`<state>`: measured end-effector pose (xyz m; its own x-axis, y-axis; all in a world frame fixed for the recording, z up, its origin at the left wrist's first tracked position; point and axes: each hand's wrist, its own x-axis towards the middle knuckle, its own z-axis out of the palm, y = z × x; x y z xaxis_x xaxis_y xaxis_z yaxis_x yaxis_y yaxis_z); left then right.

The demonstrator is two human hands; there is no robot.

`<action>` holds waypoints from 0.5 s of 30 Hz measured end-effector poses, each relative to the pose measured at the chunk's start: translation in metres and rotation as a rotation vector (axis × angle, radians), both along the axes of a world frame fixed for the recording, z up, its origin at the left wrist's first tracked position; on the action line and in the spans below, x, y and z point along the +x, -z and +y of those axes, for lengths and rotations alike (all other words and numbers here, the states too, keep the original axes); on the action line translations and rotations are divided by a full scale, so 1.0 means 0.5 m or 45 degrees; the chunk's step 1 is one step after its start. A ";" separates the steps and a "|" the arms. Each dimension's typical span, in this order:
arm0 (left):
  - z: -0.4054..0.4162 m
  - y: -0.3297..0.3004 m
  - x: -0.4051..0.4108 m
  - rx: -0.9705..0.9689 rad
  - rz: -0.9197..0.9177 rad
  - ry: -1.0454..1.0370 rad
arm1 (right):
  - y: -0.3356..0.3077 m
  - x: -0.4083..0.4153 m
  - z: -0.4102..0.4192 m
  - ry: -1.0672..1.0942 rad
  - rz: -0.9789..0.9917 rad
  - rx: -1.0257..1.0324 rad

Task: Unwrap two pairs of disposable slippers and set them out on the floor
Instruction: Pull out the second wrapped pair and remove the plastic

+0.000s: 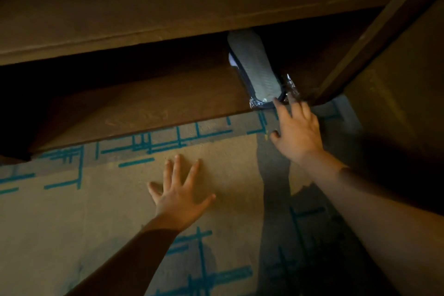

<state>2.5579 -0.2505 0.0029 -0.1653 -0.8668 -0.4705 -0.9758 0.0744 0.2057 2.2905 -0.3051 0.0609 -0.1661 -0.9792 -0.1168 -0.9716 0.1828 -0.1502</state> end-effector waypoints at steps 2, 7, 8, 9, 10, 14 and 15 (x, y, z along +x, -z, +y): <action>0.002 0.008 0.005 0.038 -0.046 0.066 | 0.003 -0.003 -0.036 -0.034 0.032 0.039; -0.012 0.000 0.011 0.189 -0.100 0.135 | 0.012 -0.001 -0.097 -0.199 0.199 0.311; -0.014 0.000 0.011 0.207 -0.110 0.143 | 0.013 0.001 -0.108 -0.210 0.220 0.345; -0.014 0.002 0.011 0.224 -0.124 0.146 | 0.015 0.002 -0.118 -0.216 0.232 0.361; -0.014 0.005 0.012 0.238 -0.139 0.146 | 0.018 0.002 -0.128 -0.221 0.241 0.364; -0.015 0.026 0.018 0.253 -0.147 0.148 | 0.035 -0.002 -0.159 -0.216 0.263 0.370; -0.015 0.031 0.018 0.259 -0.144 0.144 | 0.039 -0.003 -0.162 -0.211 0.246 0.382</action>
